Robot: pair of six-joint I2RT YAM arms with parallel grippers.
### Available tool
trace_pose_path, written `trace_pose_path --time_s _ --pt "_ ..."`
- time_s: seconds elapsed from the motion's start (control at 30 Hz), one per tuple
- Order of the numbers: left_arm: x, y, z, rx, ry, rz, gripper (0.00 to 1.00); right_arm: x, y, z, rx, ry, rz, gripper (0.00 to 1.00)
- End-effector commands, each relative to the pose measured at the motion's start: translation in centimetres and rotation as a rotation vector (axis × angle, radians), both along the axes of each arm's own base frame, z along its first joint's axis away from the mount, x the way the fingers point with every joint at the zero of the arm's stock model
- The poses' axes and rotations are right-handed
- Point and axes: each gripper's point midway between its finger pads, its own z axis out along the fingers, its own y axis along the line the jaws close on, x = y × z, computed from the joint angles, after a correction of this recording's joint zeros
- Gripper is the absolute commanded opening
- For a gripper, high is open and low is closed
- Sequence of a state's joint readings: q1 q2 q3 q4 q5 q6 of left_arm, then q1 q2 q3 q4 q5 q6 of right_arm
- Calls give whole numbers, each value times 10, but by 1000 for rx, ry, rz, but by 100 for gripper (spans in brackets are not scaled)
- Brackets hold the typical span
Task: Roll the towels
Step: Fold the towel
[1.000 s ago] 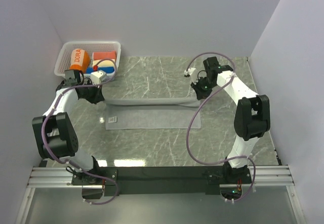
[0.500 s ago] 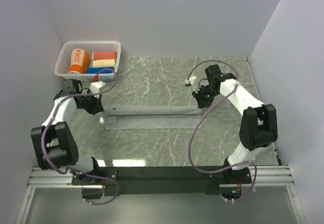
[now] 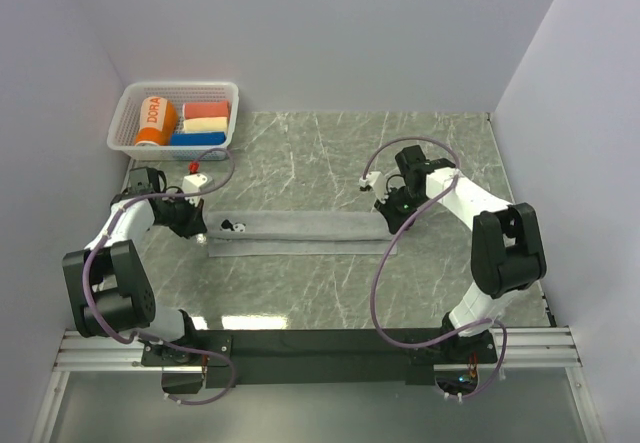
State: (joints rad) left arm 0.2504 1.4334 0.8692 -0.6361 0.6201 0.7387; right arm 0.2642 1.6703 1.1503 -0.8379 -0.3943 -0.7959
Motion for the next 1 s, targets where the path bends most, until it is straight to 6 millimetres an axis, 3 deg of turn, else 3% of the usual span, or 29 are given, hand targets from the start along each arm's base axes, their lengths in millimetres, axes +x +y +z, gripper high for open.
trace_pose_path --time_s 0.0,0.07,0.1,0.17,0.3,0.47,0.7,0.97 --pt "-1 2 -1 17 -24 -37 1 5 -2 -3 -17 -29 -2 7" --pt "-11 0 -3 12 7 -56 4 5 -2 -1 -20 -29 -3 17" --pt "-14 -1 -3 12 16 -64 17 5 -3 1 -20 -25 -7 20" --pt "-24 -1 -1 26 31 -100 32 1 -3 9 -20 -19 -9 30" --pt "-33 0 13 47 8 -120 44 -2 -1 43 15 -66 -24 46" --pt "-22 -5 28 3 -29 -71 46 -4 2 56 57 -30 -97 46" --pt "3 -6 25 -84 16 82 40 4 8 22 47 129 -285 38" --pt "24 1 19 -130 38 271 45 34 -6 7 25 146 -527 39"
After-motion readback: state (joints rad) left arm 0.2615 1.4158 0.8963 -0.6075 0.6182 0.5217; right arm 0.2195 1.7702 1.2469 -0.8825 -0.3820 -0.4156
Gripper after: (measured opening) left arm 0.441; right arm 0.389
